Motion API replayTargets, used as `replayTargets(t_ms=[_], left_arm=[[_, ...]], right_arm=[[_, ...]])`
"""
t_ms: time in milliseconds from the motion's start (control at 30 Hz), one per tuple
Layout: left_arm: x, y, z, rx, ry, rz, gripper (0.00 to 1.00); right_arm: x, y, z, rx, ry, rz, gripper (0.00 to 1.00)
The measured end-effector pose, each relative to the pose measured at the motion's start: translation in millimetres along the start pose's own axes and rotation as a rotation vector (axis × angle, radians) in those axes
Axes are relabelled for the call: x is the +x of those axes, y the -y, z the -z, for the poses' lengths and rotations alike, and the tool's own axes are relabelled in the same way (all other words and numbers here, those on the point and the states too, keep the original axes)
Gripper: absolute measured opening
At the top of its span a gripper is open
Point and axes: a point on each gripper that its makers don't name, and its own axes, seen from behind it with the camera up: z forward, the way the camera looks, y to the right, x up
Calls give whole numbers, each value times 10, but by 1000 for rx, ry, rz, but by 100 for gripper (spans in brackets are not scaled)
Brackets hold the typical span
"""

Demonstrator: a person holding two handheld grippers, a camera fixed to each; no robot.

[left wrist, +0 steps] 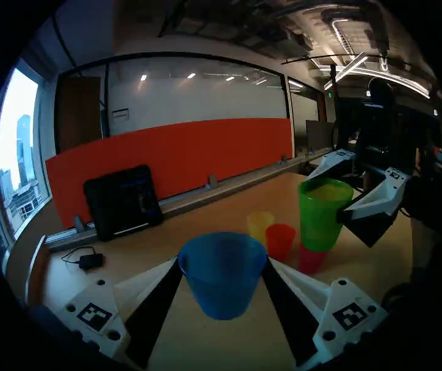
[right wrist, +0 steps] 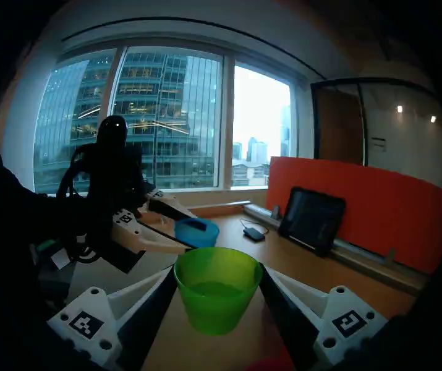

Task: Pour water

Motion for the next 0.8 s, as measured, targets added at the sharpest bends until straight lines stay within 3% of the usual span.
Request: replayTargets(t_ms=[500,800], left_arm=[[-515,-92,9,-25,118,-26,88],[-708,-115,-6,-49,177,-36,89]], right_arm=[[-322,70,-101,42,97,-27,94],[-548,82,-120,57,163,-31,93]])
